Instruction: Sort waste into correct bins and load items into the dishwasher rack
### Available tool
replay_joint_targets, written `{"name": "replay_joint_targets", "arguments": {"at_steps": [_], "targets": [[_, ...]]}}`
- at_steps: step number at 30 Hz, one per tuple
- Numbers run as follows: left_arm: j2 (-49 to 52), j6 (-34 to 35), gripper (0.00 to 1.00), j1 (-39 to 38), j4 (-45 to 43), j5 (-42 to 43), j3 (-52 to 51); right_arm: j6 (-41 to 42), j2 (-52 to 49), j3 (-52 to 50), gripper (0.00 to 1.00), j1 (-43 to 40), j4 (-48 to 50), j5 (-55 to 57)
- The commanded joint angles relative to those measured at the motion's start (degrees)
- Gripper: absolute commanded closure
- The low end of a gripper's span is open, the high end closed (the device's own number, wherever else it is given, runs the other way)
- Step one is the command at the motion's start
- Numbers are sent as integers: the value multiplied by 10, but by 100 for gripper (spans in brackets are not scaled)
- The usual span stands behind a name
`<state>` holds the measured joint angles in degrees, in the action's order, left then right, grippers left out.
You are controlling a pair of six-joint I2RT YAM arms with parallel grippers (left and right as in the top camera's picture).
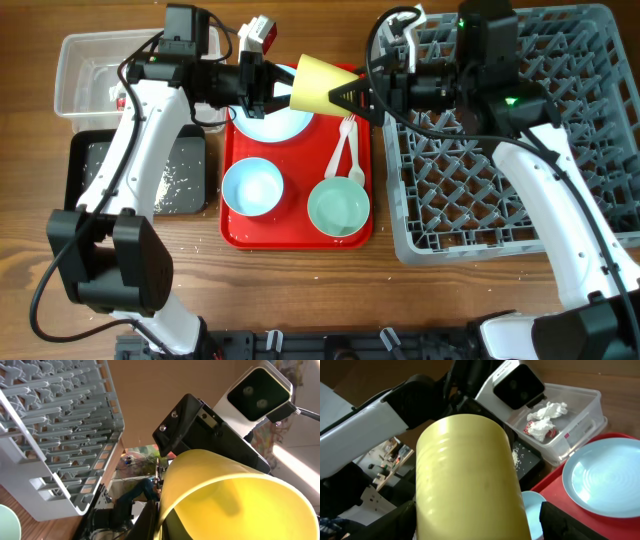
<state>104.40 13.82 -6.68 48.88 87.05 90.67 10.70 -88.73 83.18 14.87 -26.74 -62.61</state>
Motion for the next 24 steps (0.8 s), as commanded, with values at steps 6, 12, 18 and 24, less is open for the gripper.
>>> {"name": "replay_joint_targets", "arguments": {"at_steps": [6,12,18,24], "targets": [[-11,5,96,2,-3,33,9,-2,-19,-4,29,26,25,-12],[-11,5,52,2,-8,28,9,0,-11,-4,33,10,-9,56],[-11,5,32,-1,-7,-261,9,0,82,-1,33,-54,-228,325],[-11,5,25,-49,42,-648,8,95,113,0,32,-62,-529,531]]}}
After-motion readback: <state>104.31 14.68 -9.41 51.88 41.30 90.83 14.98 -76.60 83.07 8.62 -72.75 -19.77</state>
